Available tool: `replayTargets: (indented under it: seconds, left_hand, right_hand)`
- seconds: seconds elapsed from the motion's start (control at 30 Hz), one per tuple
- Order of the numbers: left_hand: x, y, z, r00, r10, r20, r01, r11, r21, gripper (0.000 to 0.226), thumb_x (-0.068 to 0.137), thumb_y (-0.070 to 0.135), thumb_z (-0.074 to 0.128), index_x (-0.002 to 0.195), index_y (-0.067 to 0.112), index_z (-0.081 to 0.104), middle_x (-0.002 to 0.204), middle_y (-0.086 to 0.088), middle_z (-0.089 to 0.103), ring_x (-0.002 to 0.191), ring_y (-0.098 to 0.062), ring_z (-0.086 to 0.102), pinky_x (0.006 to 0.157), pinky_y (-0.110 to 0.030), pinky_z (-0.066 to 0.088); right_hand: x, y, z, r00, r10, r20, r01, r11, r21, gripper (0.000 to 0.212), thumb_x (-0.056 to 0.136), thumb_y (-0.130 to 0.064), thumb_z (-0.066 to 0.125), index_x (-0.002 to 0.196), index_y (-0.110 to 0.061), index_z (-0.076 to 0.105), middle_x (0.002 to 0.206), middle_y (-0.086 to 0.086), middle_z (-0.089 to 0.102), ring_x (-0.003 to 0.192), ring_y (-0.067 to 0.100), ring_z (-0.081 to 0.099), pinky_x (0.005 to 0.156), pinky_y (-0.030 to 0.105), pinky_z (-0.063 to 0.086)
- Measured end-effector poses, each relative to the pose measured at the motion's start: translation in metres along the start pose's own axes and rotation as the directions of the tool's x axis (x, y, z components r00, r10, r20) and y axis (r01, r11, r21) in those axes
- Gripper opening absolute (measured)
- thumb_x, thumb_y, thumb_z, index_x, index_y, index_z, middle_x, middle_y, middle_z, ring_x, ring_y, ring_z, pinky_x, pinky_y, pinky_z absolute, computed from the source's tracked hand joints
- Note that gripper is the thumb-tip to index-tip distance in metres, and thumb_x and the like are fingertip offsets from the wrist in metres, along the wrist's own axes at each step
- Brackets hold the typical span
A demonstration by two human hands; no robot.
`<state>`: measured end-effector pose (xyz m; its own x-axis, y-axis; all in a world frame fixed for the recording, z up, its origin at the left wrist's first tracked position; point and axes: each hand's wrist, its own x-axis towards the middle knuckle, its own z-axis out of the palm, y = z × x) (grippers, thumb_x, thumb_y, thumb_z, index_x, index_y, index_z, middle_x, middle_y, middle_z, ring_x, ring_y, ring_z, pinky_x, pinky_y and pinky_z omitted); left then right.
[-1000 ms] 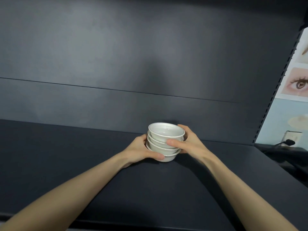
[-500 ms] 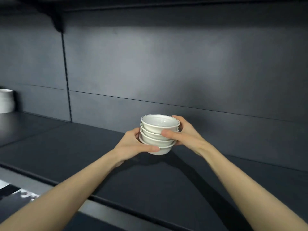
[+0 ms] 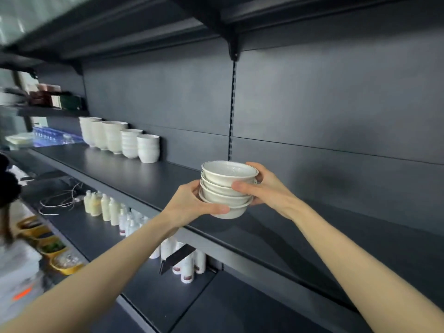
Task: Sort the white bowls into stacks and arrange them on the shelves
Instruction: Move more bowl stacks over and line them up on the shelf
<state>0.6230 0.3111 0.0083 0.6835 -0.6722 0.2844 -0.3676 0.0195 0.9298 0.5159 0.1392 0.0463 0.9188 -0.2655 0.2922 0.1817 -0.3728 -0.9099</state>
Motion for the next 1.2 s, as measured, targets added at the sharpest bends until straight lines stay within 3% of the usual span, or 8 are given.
replayTargets:
  seconds: [0.2,0.47,0.7,0.87,1.07,1.2]
  left_hand:
    - [0.032,-0.023,-0.103,0.996,-0.005,-0.085,0.009,0.999,0.052,0.059,0.059,0.013,0.091,0.112,0.015,0.065,0.100,0.006,0.075,0.096,-0.009,0.070,0.075,-0.014,0.052]
    - [0.101,-0.074,-0.210,0.991,0.012,-0.132,-0.003,0.997,0.075,0.052,0.062,0.012,0.089,0.107,0.024,0.065,0.100,0.010,0.075,0.095,-0.005,0.069,0.074,-0.012,0.051]
    - [0.180,-0.122,-0.284,0.994,0.008,-0.112,-0.002,0.999,0.051,0.050,0.063,0.006,0.088,0.105,0.022,0.066,0.101,0.006,0.075,0.095,-0.006,0.069,0.072,-0.012,0.052]
    - [0.239,-0.149,-0.319,1.000,0.014,-0.006,-0.014,0.999,0.035,0.070,0.050,0.026,0.091,0.115,0.022,0.064,0.108,0.009,0.073,0.101,-0.004,0.067,0.080,-0.017,0.053]
    - [0.309,-0.188,-0.340,0.976,0.056,0.210,-0.055,0.998,-0.011,0.053,0.065,0.008,0.087,0.108,0.028,0.063,0.101,0.015,0.073,0.095,0.004,0.066,0.073,-0.010,0.050]
    - [0.352,-0.214,-0.357,0.927,0.053,0.372,-0.047,0.999,-0.024,0.065,0.059,0.019,0.087,0.118,0.023,0.061,0.111,0.009,0.072,0.104,-0.005,0.066,0.087,-0.021,0.053]
  right_hand:
    - [0.091,-0.010,0.076,0.998,-0.007,0.063,0.005,0.999,0.039,0.049,0.079,-0.022,0.075,0.118,-0.028,0.047,0.106,-0.012,0.058,0.096,0.003,0.062,0.073,0.031,0.059]
    - [0.219,0.010,0.153,0.993,-0.031,0.111,0.027,0.999,0.031,0.061,0.079,-0.022,0.076,0.130,-0.021,0.043,0.108,-0.012,0.057,0.099,0.004,0.061,0.078,0.035,0.059]
    - [0.320,0.031,0.198,0.995,-0.010,0.097,0.009,1.000,0.011,0.057,0.079,-0.022,0.076,0.125,-0.025,0.042,0.109,-0.015,0.056,0.099,0.001,0.059,0.082,0.037,0.058]
    - [0.372,0.043,0.209,0.999,0.024,0.021,-0.024,1.000,-0.014,0.066,0.077,-0.020,0.078,0.131,-0.021,0.042,0.111,-0.012,0.057,0.102,0.005,0.061,0.081,0.037,0.058]
    - [0.412,0.066,0.219,0.987,0.070,-0.142,-0.081,0.994,-0.072,0.038,0.079,-0.012,0.075,0.104,-0.028,0.051,0.095,-0.016,0.060,0.071,-0.013,0.063,0.060,0.018,0.056]
    - [0.430,0.078,0.237,0.946,0.132,-0.296,-0.161,0.984,-0.077,0.057,0.077,-0.019,0.078,0.124,-0.024,0.046,0.104,-0.020,0.057,0.089,-0.006,0.062,0.073,0.027,0.059]
